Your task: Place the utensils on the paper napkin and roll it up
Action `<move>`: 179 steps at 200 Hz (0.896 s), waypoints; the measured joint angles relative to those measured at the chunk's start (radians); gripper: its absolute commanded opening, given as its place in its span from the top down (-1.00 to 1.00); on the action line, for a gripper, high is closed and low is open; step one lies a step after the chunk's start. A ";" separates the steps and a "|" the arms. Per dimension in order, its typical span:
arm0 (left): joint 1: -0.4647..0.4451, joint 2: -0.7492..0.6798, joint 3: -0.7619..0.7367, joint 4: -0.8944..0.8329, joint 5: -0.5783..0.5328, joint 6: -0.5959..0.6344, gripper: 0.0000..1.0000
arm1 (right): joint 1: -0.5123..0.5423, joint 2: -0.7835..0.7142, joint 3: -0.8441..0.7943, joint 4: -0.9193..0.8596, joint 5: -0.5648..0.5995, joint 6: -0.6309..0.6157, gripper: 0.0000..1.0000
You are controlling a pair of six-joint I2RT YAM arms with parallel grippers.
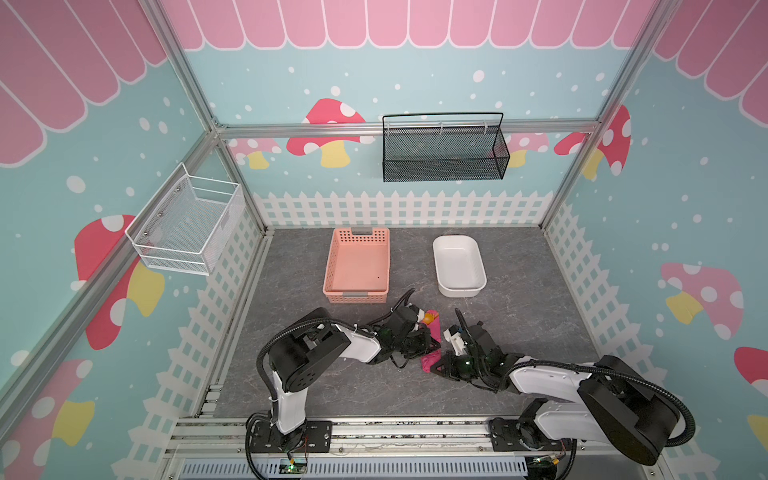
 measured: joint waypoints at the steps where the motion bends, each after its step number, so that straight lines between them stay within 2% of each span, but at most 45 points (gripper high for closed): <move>1: 0.000 0.000 0.000 0.000 0.000 0.000 0.96 | 0.000 0.000 0.000 0.000 0.000 0.000 0.93; 89: -0.019 0.003 0.089 -0.028 0.003 0.024 0.97 | 0.000 0.018 0.001 0.013 0.004 -0.027 0.94; 179: -0.029 0.111 0.127 0.009 0.027 0.013 1.00 | -0.001 0.019 0.001 0.016 0.010 -0.036 0.95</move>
